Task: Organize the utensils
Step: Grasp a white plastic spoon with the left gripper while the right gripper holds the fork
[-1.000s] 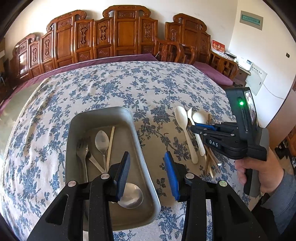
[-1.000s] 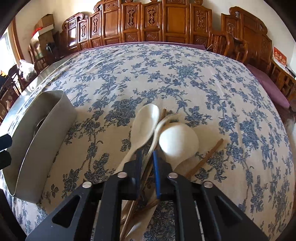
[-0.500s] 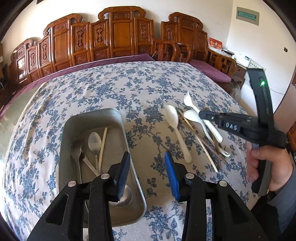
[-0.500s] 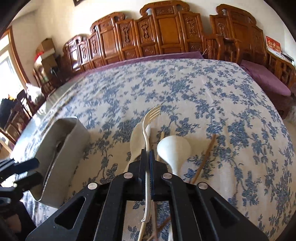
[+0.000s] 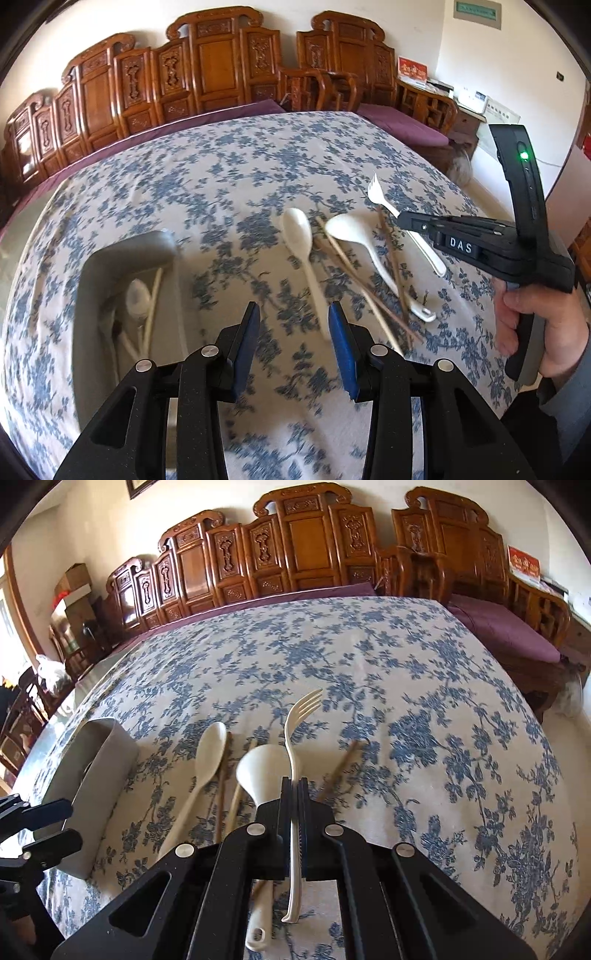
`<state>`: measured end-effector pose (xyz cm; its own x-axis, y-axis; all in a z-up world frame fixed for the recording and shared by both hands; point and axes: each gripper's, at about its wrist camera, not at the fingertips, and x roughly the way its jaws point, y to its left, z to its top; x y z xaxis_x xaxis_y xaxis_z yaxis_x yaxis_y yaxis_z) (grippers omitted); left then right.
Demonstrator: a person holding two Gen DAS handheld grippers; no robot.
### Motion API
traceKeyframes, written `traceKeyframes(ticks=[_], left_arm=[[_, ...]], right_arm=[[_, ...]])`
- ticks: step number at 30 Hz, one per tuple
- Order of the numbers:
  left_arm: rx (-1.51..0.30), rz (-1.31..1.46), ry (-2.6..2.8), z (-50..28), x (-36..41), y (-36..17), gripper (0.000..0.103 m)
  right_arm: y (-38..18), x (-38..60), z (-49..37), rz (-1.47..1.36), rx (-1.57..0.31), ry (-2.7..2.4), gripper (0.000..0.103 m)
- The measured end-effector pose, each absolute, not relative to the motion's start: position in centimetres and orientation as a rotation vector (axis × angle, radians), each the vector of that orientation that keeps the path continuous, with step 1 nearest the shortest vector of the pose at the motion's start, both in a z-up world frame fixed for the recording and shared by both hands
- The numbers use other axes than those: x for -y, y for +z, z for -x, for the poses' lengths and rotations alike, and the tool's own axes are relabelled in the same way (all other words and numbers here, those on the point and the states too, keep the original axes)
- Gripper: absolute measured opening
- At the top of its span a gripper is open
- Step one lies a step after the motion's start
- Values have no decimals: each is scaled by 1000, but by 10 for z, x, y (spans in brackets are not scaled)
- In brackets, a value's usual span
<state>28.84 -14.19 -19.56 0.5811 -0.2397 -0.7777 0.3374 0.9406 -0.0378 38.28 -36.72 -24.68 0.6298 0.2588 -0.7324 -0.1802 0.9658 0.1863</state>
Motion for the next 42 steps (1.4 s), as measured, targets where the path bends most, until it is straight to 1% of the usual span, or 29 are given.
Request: traceKeyframes(ticks=[7,12,14,18,22,24,25,29,34,35,36,42], left_arm=[[-940,-120,-358,-322,166,-213,36],[-981,-114,-352,-342,177,-231,29],[-999,-118,-343,-348,179,-238,23],[-1030,-114,-334,-361,182,-250,18],[-1068,-99,-324,-369,182,-260,16],[-1066,-100,-317,-369,179,-261,11],[-1069,-105,-313,-369,178,-261,7],[-1069,-112,-311,-362,170,-257,7],[-1036,-118,-303,-345,157,-236,7],[-1023,-118,-302,-338,153,-228,6],[-1017,-119,-302,-335,151,-224,0],[-972,-137,-296,-309,138,-196,0]], right_arm=[[-248,377,-381,-124,-853,261,4],[-251,376,-380,-118,-863,276,4],[-252,375,-381,-118,-865,282,4],[-251,373,-380,-119,-863,290,4],[-251,373,-380,-121,-865,289,4],[-251,374,-381,-126,-867,289,4],[-251,374,-381,-128,-867,289,4],[-252,374,-380,-136,-873,286,4],[-259,370,-378,-110,-895,272,4],[-259,369,-377,-105,-896,267,4],[-260,368,-376,-103,-898,264,4],[-260,359,-366,-82,-901,249,4]])
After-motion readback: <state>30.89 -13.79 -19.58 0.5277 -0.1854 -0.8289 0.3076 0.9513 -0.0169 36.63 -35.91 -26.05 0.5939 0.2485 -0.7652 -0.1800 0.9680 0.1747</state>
